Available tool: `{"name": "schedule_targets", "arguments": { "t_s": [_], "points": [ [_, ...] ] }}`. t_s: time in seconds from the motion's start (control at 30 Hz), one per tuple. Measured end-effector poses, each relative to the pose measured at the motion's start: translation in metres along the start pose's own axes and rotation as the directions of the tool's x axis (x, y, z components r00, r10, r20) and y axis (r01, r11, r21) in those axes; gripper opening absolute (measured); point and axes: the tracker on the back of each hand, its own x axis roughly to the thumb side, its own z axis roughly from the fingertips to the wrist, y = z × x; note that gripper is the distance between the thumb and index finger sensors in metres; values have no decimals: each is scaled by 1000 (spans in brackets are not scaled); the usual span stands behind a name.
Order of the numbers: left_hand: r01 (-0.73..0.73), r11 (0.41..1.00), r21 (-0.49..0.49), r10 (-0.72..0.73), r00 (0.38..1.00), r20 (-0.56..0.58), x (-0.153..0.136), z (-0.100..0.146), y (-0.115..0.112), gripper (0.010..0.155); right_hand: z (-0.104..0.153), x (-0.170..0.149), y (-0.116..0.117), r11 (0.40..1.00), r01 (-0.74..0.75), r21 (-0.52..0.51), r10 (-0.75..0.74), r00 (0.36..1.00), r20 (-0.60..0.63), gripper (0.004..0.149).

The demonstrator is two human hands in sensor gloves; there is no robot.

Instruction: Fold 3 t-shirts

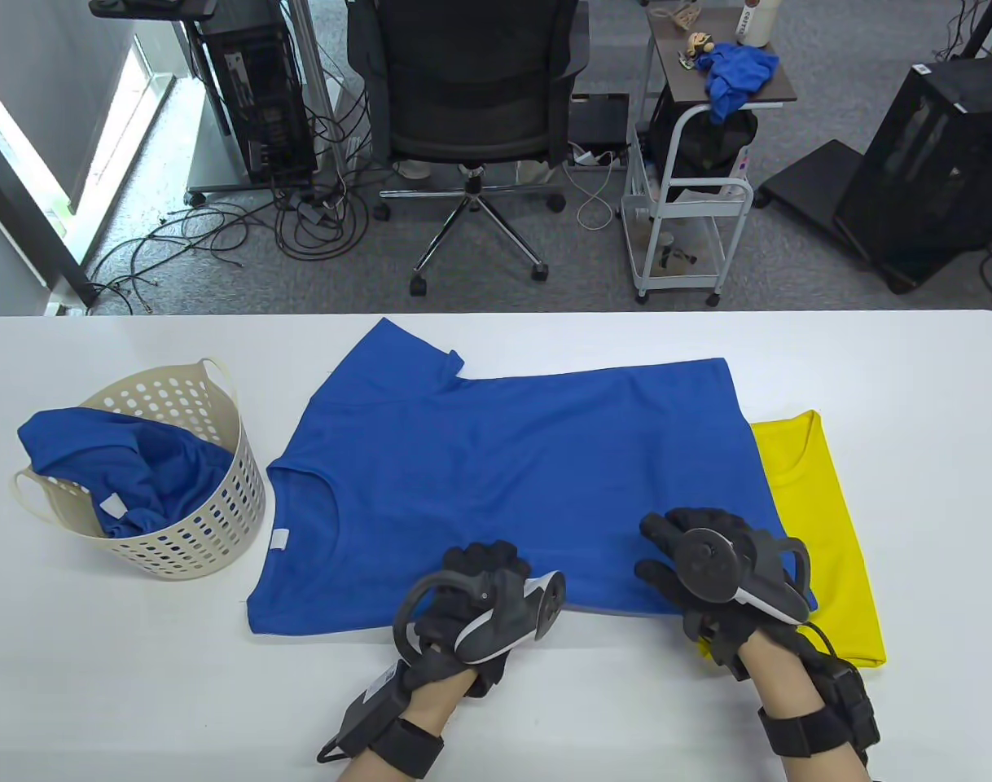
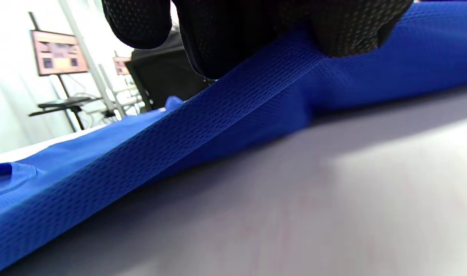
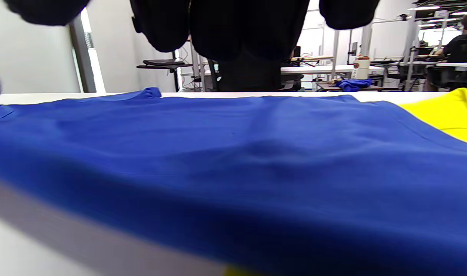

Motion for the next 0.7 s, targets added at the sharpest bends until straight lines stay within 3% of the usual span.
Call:
{"name": "schedule_targets", "arguments": {
  "t_s": [0.4,0.5,0.7],
  "points": [
    [-67,996,61,72,993,-94,-4,-43,117,43,-1,-2,6,972,232,33,-233,972,37,81],
    [-116,992,55,121,988,-92,9,-51,138,43,-2,-5,7,962,270,39,-271,962,32,81],
    [-154,986,71,160,982,-99,39,-59,159,43,-1,-3,5,952,306,20,-306,951,41,83]
  ]
}}
